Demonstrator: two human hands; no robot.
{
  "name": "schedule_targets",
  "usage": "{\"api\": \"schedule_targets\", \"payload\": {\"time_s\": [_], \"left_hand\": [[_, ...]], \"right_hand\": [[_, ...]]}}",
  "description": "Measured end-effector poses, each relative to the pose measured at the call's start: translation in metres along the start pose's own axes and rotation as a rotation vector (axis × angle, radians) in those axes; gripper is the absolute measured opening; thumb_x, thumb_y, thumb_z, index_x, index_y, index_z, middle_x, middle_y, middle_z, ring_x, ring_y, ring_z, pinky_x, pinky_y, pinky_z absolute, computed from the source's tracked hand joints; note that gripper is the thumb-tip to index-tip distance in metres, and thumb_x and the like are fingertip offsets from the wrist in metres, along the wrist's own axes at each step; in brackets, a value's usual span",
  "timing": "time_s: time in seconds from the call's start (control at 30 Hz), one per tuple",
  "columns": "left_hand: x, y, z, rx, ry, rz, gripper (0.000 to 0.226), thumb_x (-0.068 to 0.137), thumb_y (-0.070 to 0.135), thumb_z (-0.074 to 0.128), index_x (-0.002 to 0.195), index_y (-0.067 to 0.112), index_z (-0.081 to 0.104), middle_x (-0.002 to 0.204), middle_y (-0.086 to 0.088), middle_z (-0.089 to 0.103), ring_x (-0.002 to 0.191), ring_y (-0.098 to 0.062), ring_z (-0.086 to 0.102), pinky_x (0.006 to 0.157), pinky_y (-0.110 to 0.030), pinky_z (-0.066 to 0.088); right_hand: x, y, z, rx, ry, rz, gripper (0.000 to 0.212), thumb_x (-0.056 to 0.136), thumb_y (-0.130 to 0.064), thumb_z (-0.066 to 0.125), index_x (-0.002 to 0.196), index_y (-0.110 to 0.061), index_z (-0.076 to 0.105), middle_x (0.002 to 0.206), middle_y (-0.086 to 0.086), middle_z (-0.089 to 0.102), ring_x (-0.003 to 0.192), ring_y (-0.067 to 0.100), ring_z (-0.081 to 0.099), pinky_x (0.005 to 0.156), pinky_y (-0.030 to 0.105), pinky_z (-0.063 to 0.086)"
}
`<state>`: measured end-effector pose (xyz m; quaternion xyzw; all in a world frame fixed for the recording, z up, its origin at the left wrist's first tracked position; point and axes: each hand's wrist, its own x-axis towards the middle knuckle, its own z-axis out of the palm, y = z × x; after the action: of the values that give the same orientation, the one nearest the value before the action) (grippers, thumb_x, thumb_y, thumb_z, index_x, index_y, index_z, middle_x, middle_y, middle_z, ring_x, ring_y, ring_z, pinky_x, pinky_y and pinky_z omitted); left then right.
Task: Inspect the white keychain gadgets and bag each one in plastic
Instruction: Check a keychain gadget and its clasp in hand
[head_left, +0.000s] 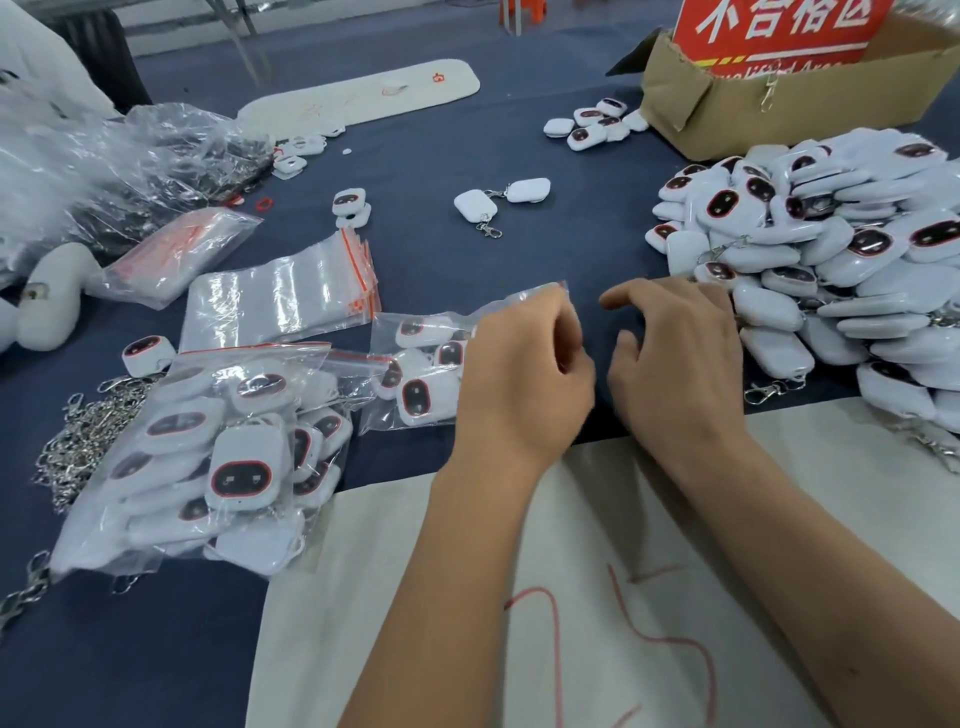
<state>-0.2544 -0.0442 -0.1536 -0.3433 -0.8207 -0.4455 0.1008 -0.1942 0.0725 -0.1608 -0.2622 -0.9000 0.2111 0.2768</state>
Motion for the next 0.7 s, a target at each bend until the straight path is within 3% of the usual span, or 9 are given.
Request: {"api": "schedule_targets", "payload": {"time_s": [0.13,0.3,0.43,0.53,0.7], "left_hand": [[-0.0018,0.0024,0.0046,0.006,-0.106,0.042,0.012,0.077,-0.001,0.064,0.079,0.01,0.062,0.07,0.002,0.064,0.065,-0.019,0.057,0.065,-0.039,0.049],[-0.0019,0.0041,0.006,-0.015,-0.162,0.024,0.013,0.078,-0.004,0.061,0.083,0.006,0.066,0.075,-0.001,0.067,0.069,-0.02,0.057,0.069,-0.039,0.05],[-0.0025,0.0015,0.0053,-0.021,-0.18,-0.047,0.014,0.08,-0.003,0.063,0.085,0.008,0.069,0.078,0.0,0.07,0.071,-0.018,0.062,0.072,-0.036,0.051],[-0.0019,0.0005,0.0037,-0.041,-0.172,-0.087,0.015,0.08,-0.004,0.062,0.086,0.007,0.069,0.079,-0.001,0.071,0.073,-0.02,0.064,0.073,-0.038,0.053],[-0.001,-0.0022,0.0033,-0.003,-0.134,-0.109,0.013,0.077,-0.005,0.062,0.085,0.004,0.067,0.082,-0.006,0.069,0.078,-0.026,0.063,0.074,-0.043,0.053]], "right_hand": [[-0.0015,-0.0025,-0.0027,-0.051,0.007,0.039,0.048,0.088,0.001,0.058,0.128,-0.022,0.069,0.136,0.006,0.062,0.135,0.032,0.042,0.113,0.044,0.033],[0.0,-0.0023,-0.003,-0.07,-0.085,0.039,0.055,0.087,0.0,0.063,0.137,-0.023,0.063,0.145,0.009,0.054,0.136,0.033,0.043,0.114,0.042,0.032],[-0.0002,0.0014,-0.0026,0.004,-0.01,0.062,0.047,0.087,-0.003,0.065,0.131,-0.02,0.067,0.139,0.008,0.057,0.13,0.034,0.045,0.109,0.033,0.03],[0.003,0.0068,0.0003,-0.031,-0.077,0.022,0.037,0.091,-0.005,0.064,0.125,-0.019,0.071,0.129,0.007,0.065,0.123,0.034,0.052,0.104,0.033,0.033],[0.005,0.0038,0.0019,0.188,-0.016,-0.018,0.018,0.102,-0.01,0.06,0.113,-0.012,0.074,0.106,0.004,0.074,0.098,0.027,0.064,0.091,0.035,0.045]]}}
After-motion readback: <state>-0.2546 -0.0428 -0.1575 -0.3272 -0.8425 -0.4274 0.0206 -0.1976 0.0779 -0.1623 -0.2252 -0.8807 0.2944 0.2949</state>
